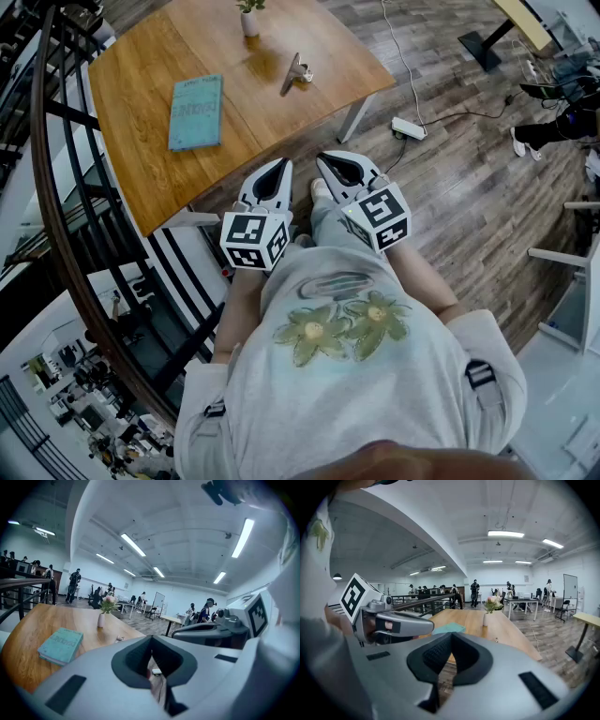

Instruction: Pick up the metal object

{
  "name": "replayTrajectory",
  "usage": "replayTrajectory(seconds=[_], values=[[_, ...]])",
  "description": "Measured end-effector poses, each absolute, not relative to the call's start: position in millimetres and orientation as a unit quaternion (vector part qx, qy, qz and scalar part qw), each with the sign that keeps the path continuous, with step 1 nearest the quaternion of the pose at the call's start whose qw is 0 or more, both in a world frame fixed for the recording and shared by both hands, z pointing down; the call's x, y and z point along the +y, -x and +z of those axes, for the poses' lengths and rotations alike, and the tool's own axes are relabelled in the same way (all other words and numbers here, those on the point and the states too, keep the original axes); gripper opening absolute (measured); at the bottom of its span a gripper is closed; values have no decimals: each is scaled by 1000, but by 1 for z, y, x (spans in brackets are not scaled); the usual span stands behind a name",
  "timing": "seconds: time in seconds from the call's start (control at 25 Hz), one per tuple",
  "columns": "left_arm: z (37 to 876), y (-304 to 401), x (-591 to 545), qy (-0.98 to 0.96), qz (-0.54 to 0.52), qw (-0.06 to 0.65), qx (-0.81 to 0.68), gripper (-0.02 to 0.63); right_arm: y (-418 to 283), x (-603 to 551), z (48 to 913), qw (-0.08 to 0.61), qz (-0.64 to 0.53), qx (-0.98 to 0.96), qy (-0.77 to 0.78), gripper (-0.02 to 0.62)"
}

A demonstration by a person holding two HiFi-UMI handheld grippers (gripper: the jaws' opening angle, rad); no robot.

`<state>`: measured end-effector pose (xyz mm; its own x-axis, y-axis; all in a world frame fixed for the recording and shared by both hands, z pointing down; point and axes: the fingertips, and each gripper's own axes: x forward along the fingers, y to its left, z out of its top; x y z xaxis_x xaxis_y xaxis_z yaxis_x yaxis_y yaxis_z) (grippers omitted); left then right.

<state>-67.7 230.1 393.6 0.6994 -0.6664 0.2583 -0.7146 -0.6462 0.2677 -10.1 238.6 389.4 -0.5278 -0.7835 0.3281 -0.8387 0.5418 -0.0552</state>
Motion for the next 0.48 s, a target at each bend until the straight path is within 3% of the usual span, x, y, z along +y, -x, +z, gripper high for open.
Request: replayTrajectory(seconds=[0.48], values=[[410,55,154,-893,84,187,-400,14,-19,158,405,136,106,-870,-461,7]])
